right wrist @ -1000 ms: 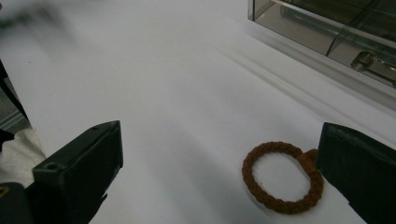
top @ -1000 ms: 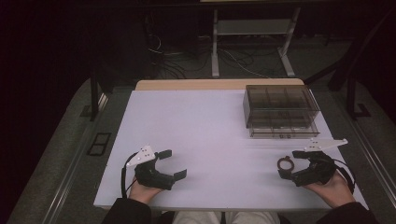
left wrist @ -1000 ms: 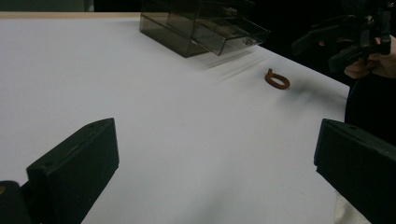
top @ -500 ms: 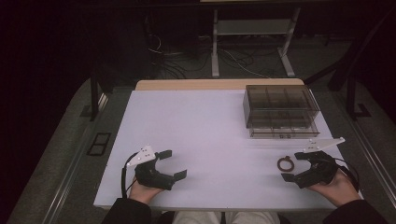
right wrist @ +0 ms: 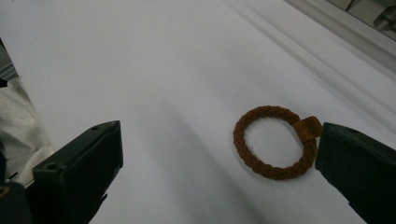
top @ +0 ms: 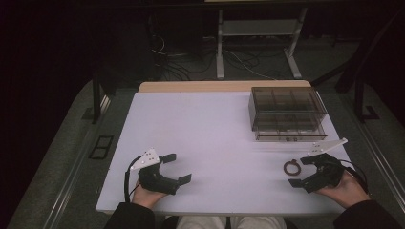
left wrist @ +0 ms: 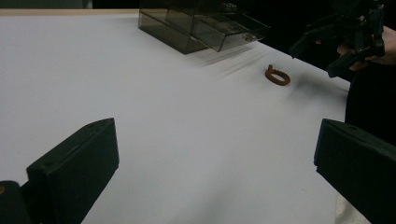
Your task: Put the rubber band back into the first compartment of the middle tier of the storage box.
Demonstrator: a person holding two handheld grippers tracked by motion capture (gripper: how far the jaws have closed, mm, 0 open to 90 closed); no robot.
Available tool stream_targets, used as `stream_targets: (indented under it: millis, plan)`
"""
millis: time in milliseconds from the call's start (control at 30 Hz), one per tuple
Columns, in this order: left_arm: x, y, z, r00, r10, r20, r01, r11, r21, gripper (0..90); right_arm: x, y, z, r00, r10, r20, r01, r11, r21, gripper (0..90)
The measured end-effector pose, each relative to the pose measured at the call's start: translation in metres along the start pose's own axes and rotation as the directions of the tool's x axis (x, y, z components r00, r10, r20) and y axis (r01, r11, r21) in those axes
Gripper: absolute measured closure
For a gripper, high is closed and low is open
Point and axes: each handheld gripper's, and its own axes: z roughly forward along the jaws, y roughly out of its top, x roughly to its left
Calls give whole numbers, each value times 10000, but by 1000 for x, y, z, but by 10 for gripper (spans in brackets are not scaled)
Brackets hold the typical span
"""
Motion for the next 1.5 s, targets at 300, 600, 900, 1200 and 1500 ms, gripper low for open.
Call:
stream_targets:
  millis: [300, 600, 900, 1200, 1500]
  plan:
    - [0, 0, 0, 10000, -2, 11, 2, 10000, -1, 0, -4, 2, 7, 9997, -163, -206, 171, 9991, 390, 2]
    - [0, 0, 1, 10000, 45, 27, -45, 10000, 65, 0, -6, 3, 14, 9988, -317, -373, 343, 9969, 709, 2]
    - [0, 0, 1, 10000, 45, 44, -45, 10000, 80, 0, -5, 4, 20, 9967, -514, -633, 581, 9925, 1080, 2]
    - [0, 0, 1, 10000, 28, 63, -28, 10000, 60, 0, -6, 5, 25, 9929, -835, -851, 939, 9874, 1275, 3]
    - [-1, 0, 1, 10000, 9, 92, -10, 10000, 20, 0, -11, 5, 25, 9901, -989, -994, 1100, 9874, 1137, 150]
